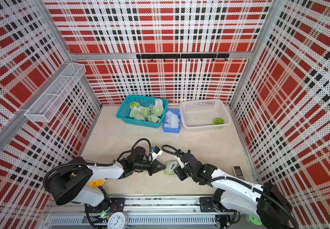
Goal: Sleeve custard apples in foam nets
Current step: Put on the foam net on the custard apple.
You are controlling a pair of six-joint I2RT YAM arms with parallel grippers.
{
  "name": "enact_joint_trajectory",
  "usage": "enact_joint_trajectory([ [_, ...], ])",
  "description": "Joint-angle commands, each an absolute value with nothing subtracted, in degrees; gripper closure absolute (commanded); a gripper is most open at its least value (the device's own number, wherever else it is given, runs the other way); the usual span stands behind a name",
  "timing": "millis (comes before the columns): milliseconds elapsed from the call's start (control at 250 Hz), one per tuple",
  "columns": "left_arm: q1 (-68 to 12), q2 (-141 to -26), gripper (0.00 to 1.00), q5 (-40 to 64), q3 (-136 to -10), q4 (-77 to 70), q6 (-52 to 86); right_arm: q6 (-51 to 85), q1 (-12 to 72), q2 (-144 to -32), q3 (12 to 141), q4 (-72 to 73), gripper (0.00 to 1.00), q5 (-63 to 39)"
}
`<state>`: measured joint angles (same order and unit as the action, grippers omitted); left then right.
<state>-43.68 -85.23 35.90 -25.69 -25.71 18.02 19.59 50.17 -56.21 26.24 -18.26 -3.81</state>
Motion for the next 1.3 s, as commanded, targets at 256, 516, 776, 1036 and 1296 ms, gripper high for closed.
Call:
enact_joint_trajectory([
  [256,-42.66,-87.11,1.00,35.56,-25.77,-27.20,19.40,24.53,47.30,-41.66,22.25,-20.48,0.45,-5.02],
  [516,-42.63,-87.30,1.00,35.69,-26.10,-27.16,19.73,34.59,35.68,-37.29,18.50,-14.00,0.44,-15.66],
  [776,-42.68,-88.17,1.00,36.01,-26.71,-27.16,19.97,38.14,33.14,-51.44,18.10,-0.62,0.42,-25.57],
  [1036,-42.67,-88.78,1.00,36.34,-28.17,-26.45,20.38,38.14,33.18,-59.63,18.41,6.97,0.41,-27.96],
  [1296,-42.59,-89.15,1.00,36.32,-28.81,-25.93,20.26,37.61,33.19,-60.76,18.20,7.73,0.51,-27.16],
])
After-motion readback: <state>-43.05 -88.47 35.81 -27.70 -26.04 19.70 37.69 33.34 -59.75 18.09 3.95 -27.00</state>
